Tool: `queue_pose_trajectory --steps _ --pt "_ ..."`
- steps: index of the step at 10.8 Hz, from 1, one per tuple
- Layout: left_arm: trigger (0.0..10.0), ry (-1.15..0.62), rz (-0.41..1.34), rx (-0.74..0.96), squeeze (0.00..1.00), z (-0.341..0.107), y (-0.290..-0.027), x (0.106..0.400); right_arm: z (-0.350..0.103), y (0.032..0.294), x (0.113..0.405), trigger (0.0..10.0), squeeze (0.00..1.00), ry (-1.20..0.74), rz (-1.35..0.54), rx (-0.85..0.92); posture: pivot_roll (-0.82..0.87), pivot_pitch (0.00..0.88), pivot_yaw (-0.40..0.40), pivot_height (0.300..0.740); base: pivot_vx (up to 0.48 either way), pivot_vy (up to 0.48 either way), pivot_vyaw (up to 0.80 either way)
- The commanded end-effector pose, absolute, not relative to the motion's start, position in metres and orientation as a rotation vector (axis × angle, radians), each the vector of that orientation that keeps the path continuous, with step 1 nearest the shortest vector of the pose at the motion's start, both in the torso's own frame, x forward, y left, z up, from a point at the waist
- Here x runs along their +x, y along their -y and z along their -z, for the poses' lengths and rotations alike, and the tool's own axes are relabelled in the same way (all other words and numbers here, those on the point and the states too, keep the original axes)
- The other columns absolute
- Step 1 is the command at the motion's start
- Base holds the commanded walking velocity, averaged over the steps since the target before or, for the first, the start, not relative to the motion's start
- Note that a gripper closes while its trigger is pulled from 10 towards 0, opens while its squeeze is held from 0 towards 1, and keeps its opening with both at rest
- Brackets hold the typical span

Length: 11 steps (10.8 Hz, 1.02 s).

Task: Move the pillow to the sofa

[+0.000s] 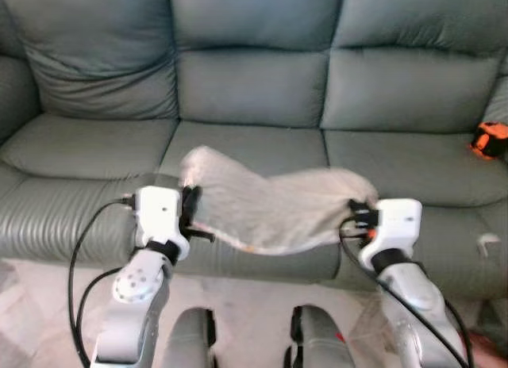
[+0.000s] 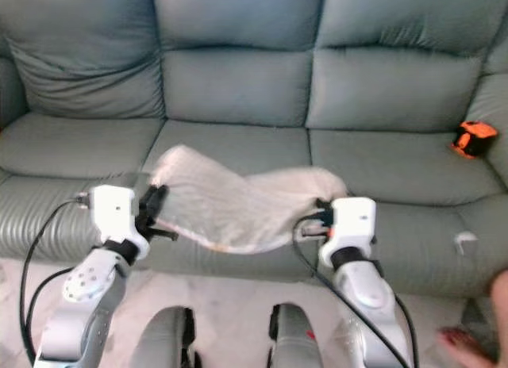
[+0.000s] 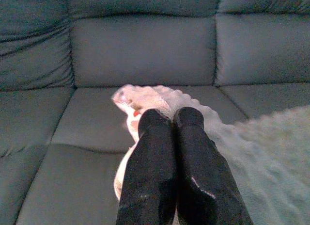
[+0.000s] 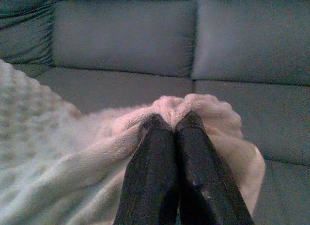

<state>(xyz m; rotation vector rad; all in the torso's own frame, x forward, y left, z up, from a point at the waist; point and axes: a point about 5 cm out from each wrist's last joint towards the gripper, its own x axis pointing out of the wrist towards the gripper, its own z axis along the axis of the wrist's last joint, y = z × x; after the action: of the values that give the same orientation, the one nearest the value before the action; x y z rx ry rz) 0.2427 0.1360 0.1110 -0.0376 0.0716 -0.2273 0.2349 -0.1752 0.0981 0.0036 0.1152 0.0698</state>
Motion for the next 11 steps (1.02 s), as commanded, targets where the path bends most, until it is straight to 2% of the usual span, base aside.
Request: queue_pose_trajectory --steps 1,7,10,11 --pt "10.0 -0.061 0.213 -0.025 0.0 -0.1132 -0.1394 0.244 -0.1011 0.1719 0.2348 10.0 0.0 -0.098 -0.084 0.017 -0.03 0.043 0.001 0.645 0.0 0.0 0.0" --pt "10.0 -0.033 0.237 -0.025 0.0 -0.1165 -0.1353 0.2475 -0.1001 0.167 0.2318 10.0 0.0 -0.098 -0.091 0.026 -0.03 0.059 0.004 0.645 0.041 0.0 0.0" --pt "10.0 -0.035 0.243 -0.026 0.0 -0.1165 -0.1349 0.2467 -0.0997 0.1658 0.2293 10.0 0.0 -0.099 -0.091 0.033 -0.03 0.066 0.007 0.595 0.244 0.0 0.0" --pt "10.0 -0.032 0.246 -0.027 0.0 -0.1169 -0.1347 0.2468 -0.0989 0.1664 0.2283 10.0 0.0 -0.1 -0.084 0.041 -0.03 0.069 0.01 0.595 0.39 0.0 0.0"
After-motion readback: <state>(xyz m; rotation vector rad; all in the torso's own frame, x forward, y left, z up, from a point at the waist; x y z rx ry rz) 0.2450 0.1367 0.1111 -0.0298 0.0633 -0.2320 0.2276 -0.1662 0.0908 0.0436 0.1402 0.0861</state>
